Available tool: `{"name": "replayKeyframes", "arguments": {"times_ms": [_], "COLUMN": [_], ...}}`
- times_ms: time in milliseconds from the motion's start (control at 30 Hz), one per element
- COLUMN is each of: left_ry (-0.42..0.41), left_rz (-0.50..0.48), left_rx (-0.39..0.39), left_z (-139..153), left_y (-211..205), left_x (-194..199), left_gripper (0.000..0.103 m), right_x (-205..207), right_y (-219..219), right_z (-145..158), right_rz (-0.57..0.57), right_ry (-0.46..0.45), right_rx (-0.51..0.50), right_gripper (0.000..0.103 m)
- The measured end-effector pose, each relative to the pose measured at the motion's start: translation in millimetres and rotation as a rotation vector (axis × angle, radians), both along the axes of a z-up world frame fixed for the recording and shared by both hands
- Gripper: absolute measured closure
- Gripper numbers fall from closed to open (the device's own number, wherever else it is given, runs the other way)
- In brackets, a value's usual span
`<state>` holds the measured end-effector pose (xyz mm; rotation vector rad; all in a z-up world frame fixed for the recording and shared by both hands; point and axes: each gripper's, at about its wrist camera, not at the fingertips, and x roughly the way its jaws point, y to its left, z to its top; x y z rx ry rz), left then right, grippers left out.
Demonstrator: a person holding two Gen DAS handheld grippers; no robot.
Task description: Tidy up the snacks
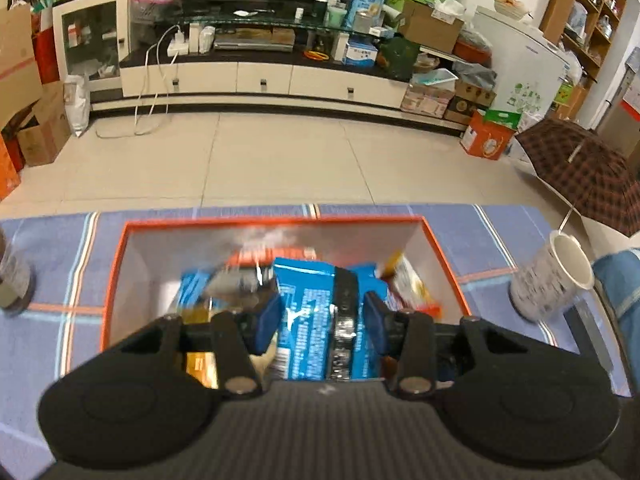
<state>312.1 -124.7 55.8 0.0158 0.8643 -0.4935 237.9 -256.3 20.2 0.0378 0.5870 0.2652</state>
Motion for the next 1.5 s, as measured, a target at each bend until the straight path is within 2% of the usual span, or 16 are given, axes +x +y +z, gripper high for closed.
{"name": "replayKeyframes", "arguments": {"times_ms": [133,300,367,400,467,500,533,600,733,867,1033,1200,1333,1500], "left_ry": [0.032,-0.011,-0.028,-0.033,-0.070,-0.096,-0.121,-0.158,-0.219,-0.230,-0.171,-0.109,-0.096,-0.150], "left_rz": [0.009,-0.016,-0.032,-0.036,-0.032,-0.022,-0.010,0.013,0.057,0.095,0.156,0.235,0.281,0.294], "left_rx": [-0.024,0.004,0.021,0.017,0.003,0.000,-0.005,-0.015,-0.034,-0.029,-0.028,-0.006,0.012,0.043], "left_z": [-17,-27,-26,-24,-15,-8,-1,16,45,55,32,-1,-17,-19], "left_y": [-6,-21,-25,-25,-19,-16,-12,-1,27,56,87,106,116,120], "left_x": [24,25,22,19,11,5,-1,-16,-60,-117,-196,-263,-298,-327], "left_gripper": [0.061,0.059,0.051,0.049,0.043,0.043,0.041,0.041,0.038,0.036,0.035,0.034,0.032,0.032], "right_x": [26,43,44,44,40,36,31,18,-20,-86,-165,-239,-289,-314], "right_y": [-6,-22,-27,-28,-29,-30,-31,-30,-29,-30,-31,-24,-21,-18], "right_z": [-14,-30,-31,-30,-25,-21,-16,-5,17,20,-2,-13,-20,-18], "right_rz": [-0.034,-0.052,-0.052,-0.053,-0.063,-0.065,-0.064,-0.063,-0.073,-0.121,-0.218,-0.327,-0.394,-0.407], "right_ry": [0.029,0.062,0.067,0.068,0.063,0.052,0.037,0.010,-0.029,-0.056,0.027,0.026,-0.007,-0.022], "right_rx": [-0.027,0.008,0.033,0.033,0.029,0.024,0.018,0.004,-0.010,0.053,0.145,0.186,0.256,0.221], "right_gripper": [0.066,0.064,0.062,0.059,0.044,0.032,0.024,0.023,0.018,0.009,0.009,0.008,0.007,0.007]}}
